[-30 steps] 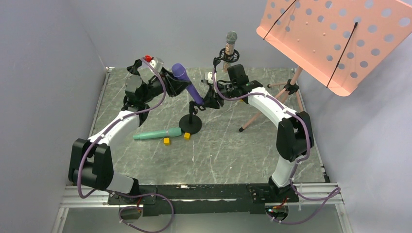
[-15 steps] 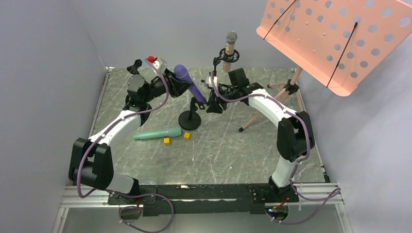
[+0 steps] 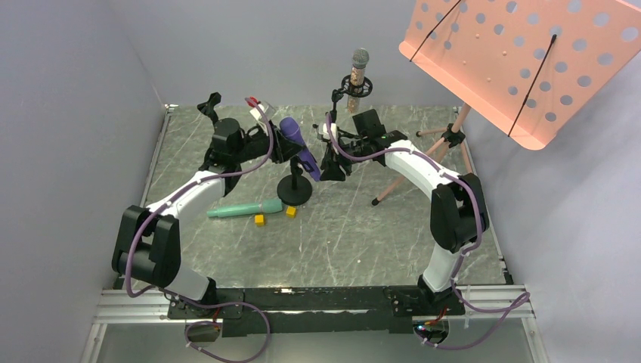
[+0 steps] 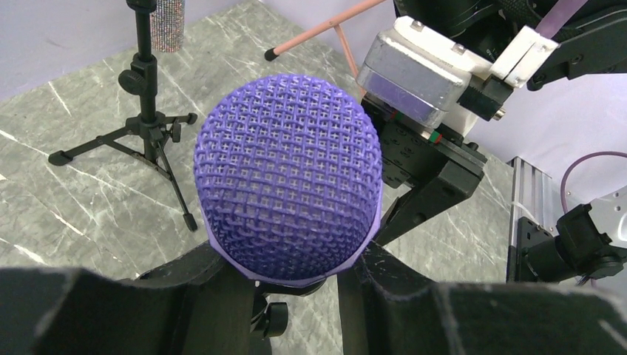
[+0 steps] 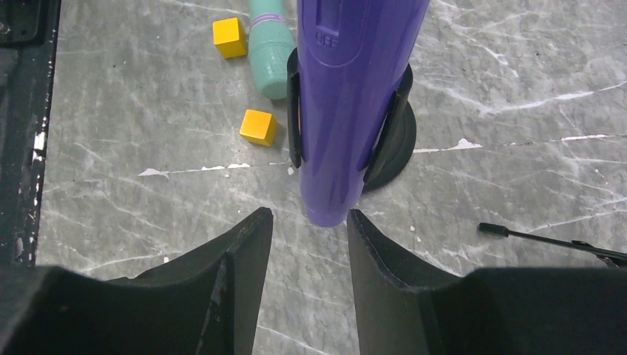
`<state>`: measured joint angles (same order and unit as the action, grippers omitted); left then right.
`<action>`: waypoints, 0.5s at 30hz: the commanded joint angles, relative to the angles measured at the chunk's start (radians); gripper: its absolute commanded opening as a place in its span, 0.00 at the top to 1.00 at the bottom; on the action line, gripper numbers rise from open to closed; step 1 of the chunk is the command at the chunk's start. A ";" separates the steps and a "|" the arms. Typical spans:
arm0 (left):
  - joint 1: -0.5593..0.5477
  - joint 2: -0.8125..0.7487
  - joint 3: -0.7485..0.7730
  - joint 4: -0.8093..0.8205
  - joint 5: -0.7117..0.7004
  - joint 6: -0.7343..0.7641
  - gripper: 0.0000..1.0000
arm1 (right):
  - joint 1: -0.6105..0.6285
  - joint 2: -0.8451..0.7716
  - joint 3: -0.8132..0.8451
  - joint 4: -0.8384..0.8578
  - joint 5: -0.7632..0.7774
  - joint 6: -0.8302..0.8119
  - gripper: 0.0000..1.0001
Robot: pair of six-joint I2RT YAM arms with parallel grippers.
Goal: Attach the microphones to the stand
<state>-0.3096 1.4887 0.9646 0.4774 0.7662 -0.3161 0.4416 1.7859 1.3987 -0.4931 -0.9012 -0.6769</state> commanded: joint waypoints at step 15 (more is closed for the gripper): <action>-0.019 0.069 -0.104 -0.146 -0.089 0.104 1.00 | -0.015 -0.090 -0.022 -0.024 -0.091 0.010 0.53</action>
<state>-0.3359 1.4933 0.9142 0.5037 0.7418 -0.2909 0.4305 1.7432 1.3804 -0.5152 -0.9455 -0.6689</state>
